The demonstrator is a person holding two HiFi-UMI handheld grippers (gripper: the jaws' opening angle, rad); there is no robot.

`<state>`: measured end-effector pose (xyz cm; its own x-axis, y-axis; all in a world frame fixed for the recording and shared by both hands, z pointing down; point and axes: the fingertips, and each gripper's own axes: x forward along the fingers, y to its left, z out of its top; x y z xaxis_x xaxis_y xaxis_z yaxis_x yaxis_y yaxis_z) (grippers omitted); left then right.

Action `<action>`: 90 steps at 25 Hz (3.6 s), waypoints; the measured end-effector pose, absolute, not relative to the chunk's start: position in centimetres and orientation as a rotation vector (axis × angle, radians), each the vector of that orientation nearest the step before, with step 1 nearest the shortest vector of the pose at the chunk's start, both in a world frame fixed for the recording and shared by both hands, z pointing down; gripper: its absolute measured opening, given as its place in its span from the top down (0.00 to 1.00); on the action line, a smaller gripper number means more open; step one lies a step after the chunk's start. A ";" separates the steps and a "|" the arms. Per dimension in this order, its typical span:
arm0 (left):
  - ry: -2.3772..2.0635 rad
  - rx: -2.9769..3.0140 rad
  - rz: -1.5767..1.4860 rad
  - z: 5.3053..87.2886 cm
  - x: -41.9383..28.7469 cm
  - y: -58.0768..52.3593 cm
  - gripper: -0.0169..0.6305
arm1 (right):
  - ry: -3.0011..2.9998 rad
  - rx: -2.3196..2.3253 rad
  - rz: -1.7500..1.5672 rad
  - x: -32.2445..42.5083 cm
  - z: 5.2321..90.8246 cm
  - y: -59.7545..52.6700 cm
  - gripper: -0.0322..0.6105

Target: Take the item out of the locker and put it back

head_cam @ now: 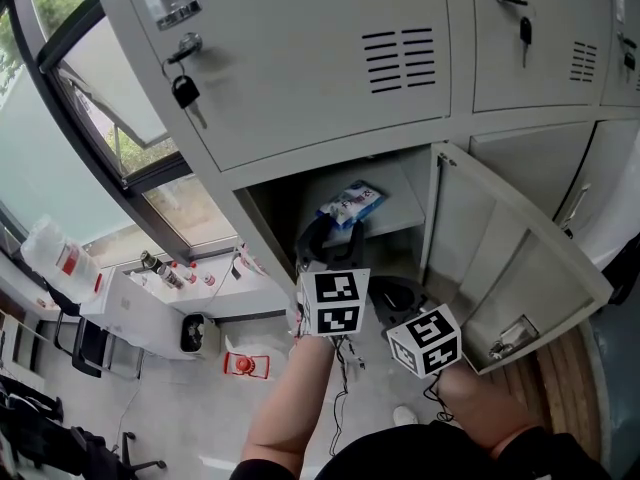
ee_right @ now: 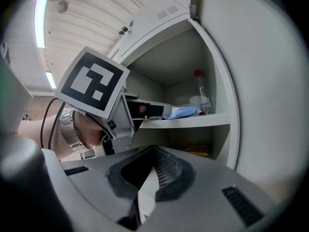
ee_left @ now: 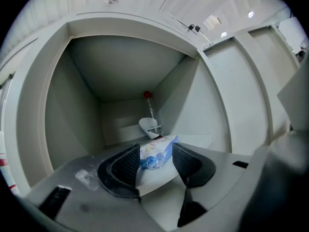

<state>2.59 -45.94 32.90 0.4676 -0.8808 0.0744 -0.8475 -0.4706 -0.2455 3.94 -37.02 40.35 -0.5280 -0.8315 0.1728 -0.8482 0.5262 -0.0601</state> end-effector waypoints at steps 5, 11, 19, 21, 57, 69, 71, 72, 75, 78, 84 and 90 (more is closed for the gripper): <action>1.488 -2.543 -0.265 32.6 2.5 -44.4 0.67 | -2.636 1.460 0.200 3.5 40.2 -36.1 0.87; 1.469 -2.563 -0.248 32.8 1.5 -41.5 0.67 | -2.631 1.473 0.200 2.8 40.1 -34.1 0.87; 1.390 -2.652 -0.234 34.4 -0.3 -35.2 0.68 | -2.617 1.506 0.216 1.6 40.3 -30.4 0.87; 1.376 -2.672 -0.225 34.9 -1.1 -33.2 0.72 | -2.611 1.512 0.217 1.3 40.5 -29.2 0.87; 1.430 -2.885 -0.179 42.8 -8.1 -9.9 0.94 | -2.559 1.521 0.233 -0.8 43.2 -10.5 0.87; 1.485 -2.883 -0.168 43.1 -8.4 -10.8 0.94 | -2.554 1.536 0.259 0.5 43.7 -11.4 0.87; 1.481 -2.884 -0.170 43.2 -8.3 -10.9 0.94 | -2.550 1.535 0.262 0.6 44.0 -11.5 0.87; 1.479 -2.885 -0.170 43.3 -8.2 -11.0 0.94 | -2.548 1.534 0.263 0.6 44.0 -11.5 0.87; 1.483 -2.895 -0.162 43.3 -8.1 -11.1 0.94 | -2.545 1.530 0.260 0.6 44.1 -11.6 0.87; 1.477 -2.899 -0.165 43.5 -7.9 -11.1 0.94 | -2.541 1.523 0.258 0.6 44.2 -11.6 0.87; 1.472 -2.901 -0.172 43.7 -7.9 -11.2 0.94 | -2.539 1.527 0.266 0.5 44.4 -11.9 0.87; 1.480 -2.901 -0.176 43.8 -8.3 -11.2 0.94 | -2.542 1.522 0.268 0.2 44.5 -11.9 0.87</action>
<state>-8.28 -11.21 43.80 0.5835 -0.7981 0.1499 -0.8110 -0.5822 0.0574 0.20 -11.91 44.50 -0.4660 -0.8535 0.2334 -0.8834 0.4637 -0.0679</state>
